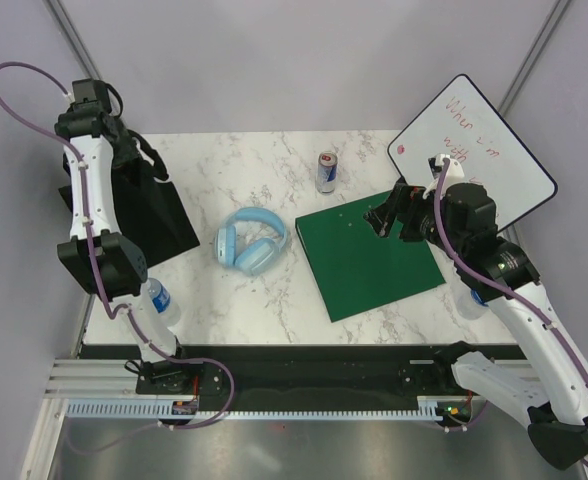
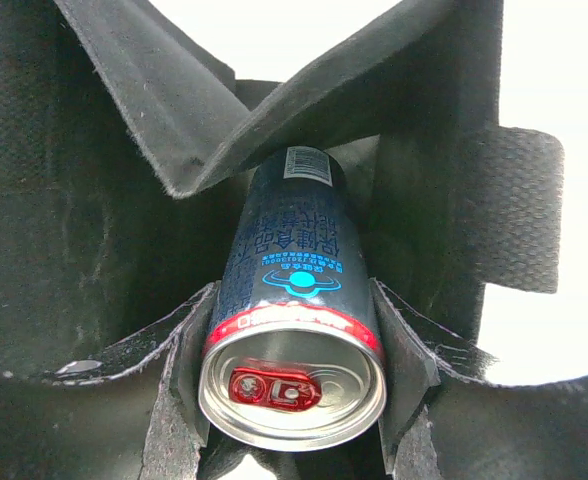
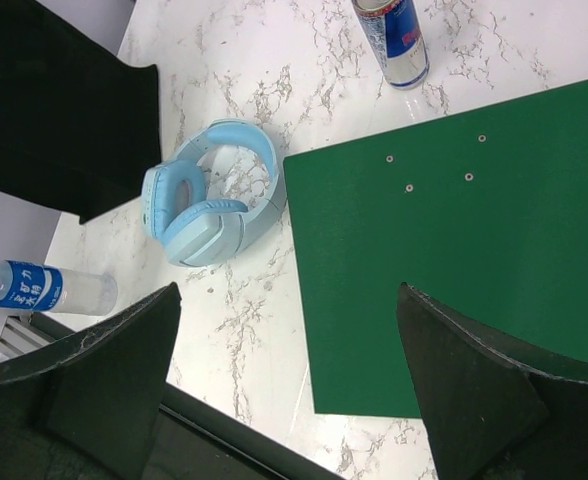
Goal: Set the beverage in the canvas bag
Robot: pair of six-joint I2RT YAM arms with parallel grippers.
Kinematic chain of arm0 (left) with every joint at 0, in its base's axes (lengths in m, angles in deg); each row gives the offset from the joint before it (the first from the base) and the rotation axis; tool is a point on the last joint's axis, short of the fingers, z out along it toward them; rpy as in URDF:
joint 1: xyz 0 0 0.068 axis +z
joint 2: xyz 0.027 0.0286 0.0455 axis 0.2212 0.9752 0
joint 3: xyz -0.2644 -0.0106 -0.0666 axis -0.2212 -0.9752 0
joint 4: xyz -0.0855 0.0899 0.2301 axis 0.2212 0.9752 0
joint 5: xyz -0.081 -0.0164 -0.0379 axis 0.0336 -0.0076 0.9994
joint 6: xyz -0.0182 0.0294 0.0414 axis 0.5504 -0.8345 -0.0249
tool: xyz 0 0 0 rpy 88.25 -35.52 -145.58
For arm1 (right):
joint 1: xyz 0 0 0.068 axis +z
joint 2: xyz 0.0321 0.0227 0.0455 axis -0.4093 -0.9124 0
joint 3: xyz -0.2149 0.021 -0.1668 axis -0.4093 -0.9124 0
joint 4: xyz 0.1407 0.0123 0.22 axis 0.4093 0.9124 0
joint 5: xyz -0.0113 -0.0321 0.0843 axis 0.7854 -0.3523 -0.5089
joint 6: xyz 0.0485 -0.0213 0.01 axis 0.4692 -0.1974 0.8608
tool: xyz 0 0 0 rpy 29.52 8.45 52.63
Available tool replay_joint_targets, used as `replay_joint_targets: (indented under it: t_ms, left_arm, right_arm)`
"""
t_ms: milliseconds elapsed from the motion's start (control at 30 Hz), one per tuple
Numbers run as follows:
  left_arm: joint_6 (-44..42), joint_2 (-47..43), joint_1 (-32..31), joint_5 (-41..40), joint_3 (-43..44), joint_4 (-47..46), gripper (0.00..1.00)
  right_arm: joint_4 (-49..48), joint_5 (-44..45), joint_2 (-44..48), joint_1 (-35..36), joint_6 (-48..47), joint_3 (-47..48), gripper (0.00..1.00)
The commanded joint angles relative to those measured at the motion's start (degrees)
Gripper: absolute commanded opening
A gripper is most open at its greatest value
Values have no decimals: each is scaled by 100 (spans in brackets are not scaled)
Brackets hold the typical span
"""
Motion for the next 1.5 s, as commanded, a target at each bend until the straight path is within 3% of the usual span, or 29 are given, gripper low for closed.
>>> replay_joint_targets:
  t_ms: [0,200,533,1033,1100,1200,1433,1467]
  left_arm:
    - [281,59,125,-14,49,-682,2]
    - [430,51,213,346,-99,-664,2]
    - [149,-160,213,-373,-205,-673,2]
    - [395,366,344,408,-785,-928,2]
    - [360,428,344,426,-803,-911,9]
    - [334,411,344,364,-882,-937,28]
    - [202,420,344,276,-812,-954,43]
    - [202,420,344,276,-820,-946,49]
  right_arm:
    - [-225,46,65,-10,-72,-53,96]
    - [-225,64,110,-10,-45,-123,96]
    - [-243,20,118,-1,-10,-105,96]
    - [-234,99,206,-10,-45,-176,96]
    - [-234,99,189,-10,-45,-202,96]
    - [-234,108,189,-10,-72,-202,96]
    - [-261,126,145,-10,-80,-255,97]
    - [-252,126,136,-1,-80,-246,97]
